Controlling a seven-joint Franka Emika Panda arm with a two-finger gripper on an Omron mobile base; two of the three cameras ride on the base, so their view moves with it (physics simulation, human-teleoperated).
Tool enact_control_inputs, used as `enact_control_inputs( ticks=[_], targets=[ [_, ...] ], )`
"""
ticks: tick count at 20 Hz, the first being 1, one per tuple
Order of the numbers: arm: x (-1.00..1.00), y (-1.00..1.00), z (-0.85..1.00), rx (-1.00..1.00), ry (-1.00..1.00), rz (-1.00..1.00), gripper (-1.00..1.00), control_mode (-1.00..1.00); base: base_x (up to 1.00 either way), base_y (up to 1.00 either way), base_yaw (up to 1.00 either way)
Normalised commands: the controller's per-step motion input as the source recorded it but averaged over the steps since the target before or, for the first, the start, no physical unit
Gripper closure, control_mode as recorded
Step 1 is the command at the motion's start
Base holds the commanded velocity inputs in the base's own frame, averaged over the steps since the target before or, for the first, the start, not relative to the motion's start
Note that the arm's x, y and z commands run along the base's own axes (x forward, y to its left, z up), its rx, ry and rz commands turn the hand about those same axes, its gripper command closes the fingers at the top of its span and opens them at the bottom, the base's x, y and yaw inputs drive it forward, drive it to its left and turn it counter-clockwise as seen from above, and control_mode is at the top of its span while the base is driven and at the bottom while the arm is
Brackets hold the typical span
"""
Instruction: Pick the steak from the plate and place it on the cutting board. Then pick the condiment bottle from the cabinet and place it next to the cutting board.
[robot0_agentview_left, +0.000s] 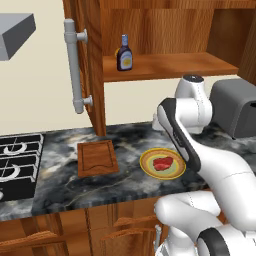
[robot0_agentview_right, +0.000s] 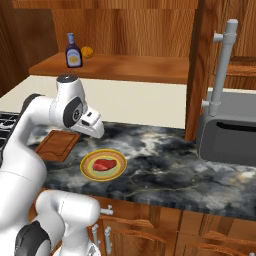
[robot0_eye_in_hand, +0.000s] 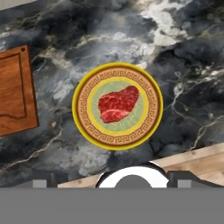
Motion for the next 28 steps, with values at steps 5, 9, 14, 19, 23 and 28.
enact_control_inputs(
  ticks=[5, 9, 14, 19, 23, 28],
  targets=[
    [0.00, 0.00, -0.20, 0.05, 0.00, -0.10, -1.00, -1.00, 0.00, 0.00, 0.00],
    [0.00, 0.00, -0.20, 0.00, 0.00, -0.07, -1.00, -1.00, 0.00, 0.00, 0.00],
    [0.00, 0.00, -0.21, 0.00, 0.00, -0.01, -1.00, -1.00, 0.00, 0.00, 0.00],
    [0.00, 0.00, -0.26, 0.00, 0.00, 0.00, -1.00, -1.00, 0.00, 0.00, 0.00],
    [0.00, 0.00, -0.34, 0.00, 0.00, 0.00, -1.00, -1.00, 0.00, 0.00, 0.00],
    [0.00, 0.00, -0.29, 0.00, 0.00, 0.00, -1.00, -1.00, 0.00, 0.00, 0.00]
  ],
)
